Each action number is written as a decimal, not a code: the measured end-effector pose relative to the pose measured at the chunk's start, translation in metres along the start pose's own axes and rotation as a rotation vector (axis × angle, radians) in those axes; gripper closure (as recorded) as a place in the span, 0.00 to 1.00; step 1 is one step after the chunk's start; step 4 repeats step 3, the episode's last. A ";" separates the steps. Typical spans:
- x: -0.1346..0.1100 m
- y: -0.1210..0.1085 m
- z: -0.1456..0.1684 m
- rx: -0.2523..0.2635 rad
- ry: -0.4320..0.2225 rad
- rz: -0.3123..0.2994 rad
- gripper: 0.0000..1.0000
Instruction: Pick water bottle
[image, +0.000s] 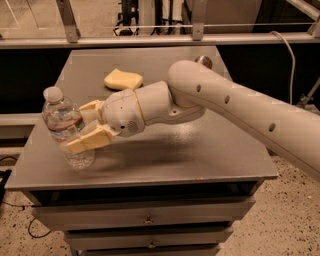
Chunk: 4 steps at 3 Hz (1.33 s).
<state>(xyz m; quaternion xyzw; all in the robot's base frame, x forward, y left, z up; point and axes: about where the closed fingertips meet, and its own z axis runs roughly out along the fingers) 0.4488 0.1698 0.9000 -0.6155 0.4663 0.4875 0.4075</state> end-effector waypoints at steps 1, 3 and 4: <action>-0.012 -0.001 -0.016 0.047 -0.020 -0.013 0.95; -0.042 -0.003 -0.061 0.148 -0.059 -0.053 1.00; -0.042 -0.003 -0.061 0.148 -0.059 -0.053 1.00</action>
Offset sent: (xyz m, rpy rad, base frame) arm 0.0256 -0.0946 0.0988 0.1510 -0.1198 -0.2342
